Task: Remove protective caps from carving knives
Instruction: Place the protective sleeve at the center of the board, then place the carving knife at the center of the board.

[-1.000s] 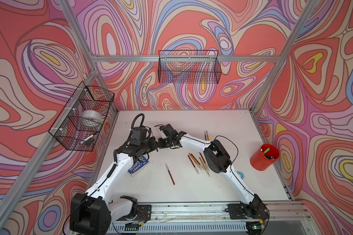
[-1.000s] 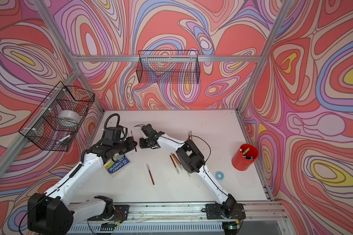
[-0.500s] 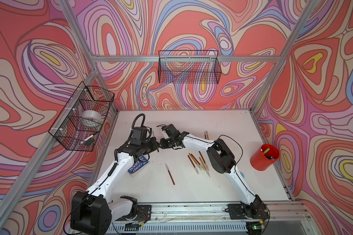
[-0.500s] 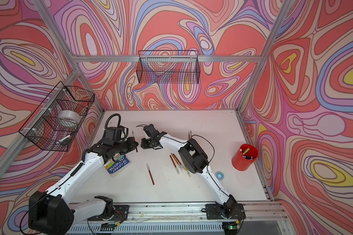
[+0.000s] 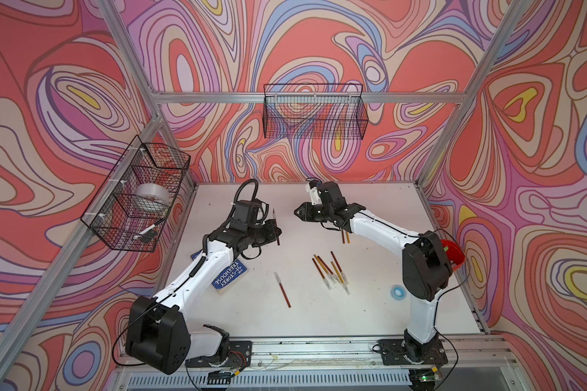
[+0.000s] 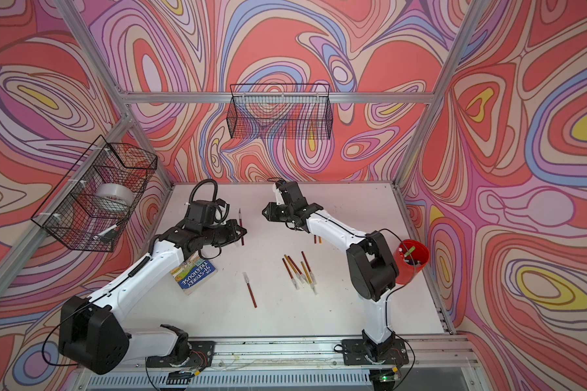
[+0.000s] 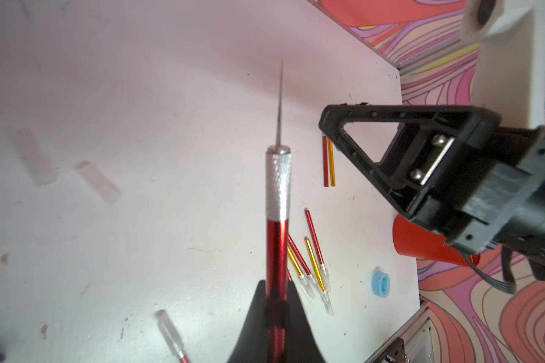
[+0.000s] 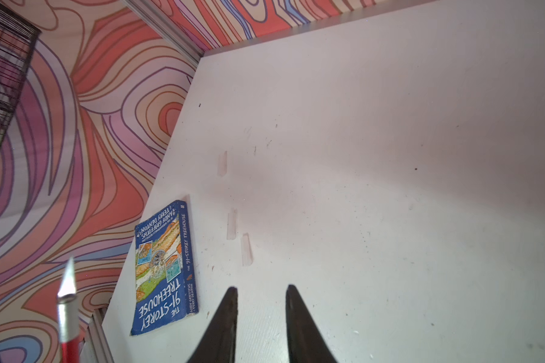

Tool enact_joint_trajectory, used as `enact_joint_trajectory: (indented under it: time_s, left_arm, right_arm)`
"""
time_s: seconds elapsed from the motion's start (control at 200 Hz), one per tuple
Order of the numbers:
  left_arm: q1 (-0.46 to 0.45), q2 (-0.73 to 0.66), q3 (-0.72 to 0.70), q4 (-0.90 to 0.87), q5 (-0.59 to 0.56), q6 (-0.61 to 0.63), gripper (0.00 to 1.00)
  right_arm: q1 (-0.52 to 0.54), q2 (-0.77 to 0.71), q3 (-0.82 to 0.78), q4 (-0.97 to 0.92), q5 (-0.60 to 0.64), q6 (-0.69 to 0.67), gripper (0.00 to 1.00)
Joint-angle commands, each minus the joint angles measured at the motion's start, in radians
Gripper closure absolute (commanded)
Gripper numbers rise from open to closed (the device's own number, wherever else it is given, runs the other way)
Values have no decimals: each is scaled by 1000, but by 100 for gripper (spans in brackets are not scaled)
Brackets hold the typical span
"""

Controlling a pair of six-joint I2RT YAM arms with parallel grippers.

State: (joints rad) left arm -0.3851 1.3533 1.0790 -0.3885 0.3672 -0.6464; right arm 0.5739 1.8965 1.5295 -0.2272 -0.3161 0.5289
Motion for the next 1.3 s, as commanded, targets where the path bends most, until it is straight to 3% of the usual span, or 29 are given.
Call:
enact_joint_trajectory:
  time_s: [0.0, 0.155, 0.581, 1.017, 1.117, 1.207, 1.247, 1.292]
  left_arm:
    - [-46, 38, 56, 23, 30, 33, 100]
    - [-87, 81, 84, 48, 52, 30, 100]
    - [-133, 124, 127, 51, 51, 23, 100]
    - [-135, 167, 170, 37, 50, 44, 100]
    - [-135, 169, 171, 39, 49, 44, 100]
    - [-135, 171, 169, 38, 51, 46, 100]
    - [-135, 170, 167, 40, 49, 45, 90]
    - [-135, 170, 161, 43, 48, 45, 67]
  right_arm:
    - [1, -93, -52, 6, -32, -5, 71]
    - [1, -187, -125, 33, -40, 10, 65]
    - [1, -162, -130, 60, -135, 44, 65]
    - [2, -131, -147, 86, -171, 69, 87]
    - [1, -131, -144, 84, -171, 69, 100]
    - [1, -131, -137, 76, -167, 67, 100]
    - [1, -131, -131, 68, -164, 65, 100]
    - [2, -131, -119, 51, -154, 57, 100]
